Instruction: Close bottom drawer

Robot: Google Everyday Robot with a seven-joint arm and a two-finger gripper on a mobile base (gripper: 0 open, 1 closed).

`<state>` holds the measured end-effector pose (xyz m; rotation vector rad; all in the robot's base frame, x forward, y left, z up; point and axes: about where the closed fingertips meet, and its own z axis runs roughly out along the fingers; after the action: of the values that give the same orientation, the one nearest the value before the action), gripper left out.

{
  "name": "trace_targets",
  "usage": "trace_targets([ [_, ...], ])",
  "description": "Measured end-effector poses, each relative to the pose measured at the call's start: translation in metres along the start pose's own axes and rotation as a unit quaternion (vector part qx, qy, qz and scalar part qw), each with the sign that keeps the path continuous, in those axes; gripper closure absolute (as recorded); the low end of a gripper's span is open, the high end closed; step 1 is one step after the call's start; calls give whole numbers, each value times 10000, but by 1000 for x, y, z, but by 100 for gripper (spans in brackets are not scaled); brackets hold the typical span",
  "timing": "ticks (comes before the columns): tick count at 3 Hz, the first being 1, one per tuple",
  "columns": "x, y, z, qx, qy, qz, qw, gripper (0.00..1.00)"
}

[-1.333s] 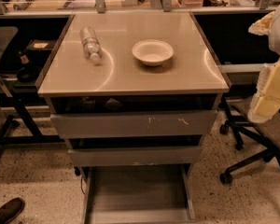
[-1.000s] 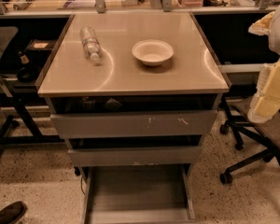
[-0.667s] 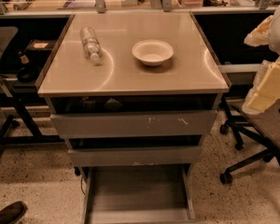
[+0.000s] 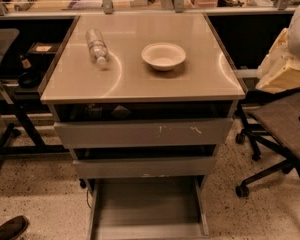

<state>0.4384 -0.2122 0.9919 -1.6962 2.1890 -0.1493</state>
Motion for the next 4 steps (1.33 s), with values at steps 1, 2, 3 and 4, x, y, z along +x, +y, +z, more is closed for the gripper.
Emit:
trace_targets([
  [1,4,7,1,-23,6,73,10000,88],
  [2,10,35,17,-91,173,240,9995,100],
  [3,21,82,60,-402,323,450,9977,100],
  [4,37,130,113,-807,400,675,9936,100],
])
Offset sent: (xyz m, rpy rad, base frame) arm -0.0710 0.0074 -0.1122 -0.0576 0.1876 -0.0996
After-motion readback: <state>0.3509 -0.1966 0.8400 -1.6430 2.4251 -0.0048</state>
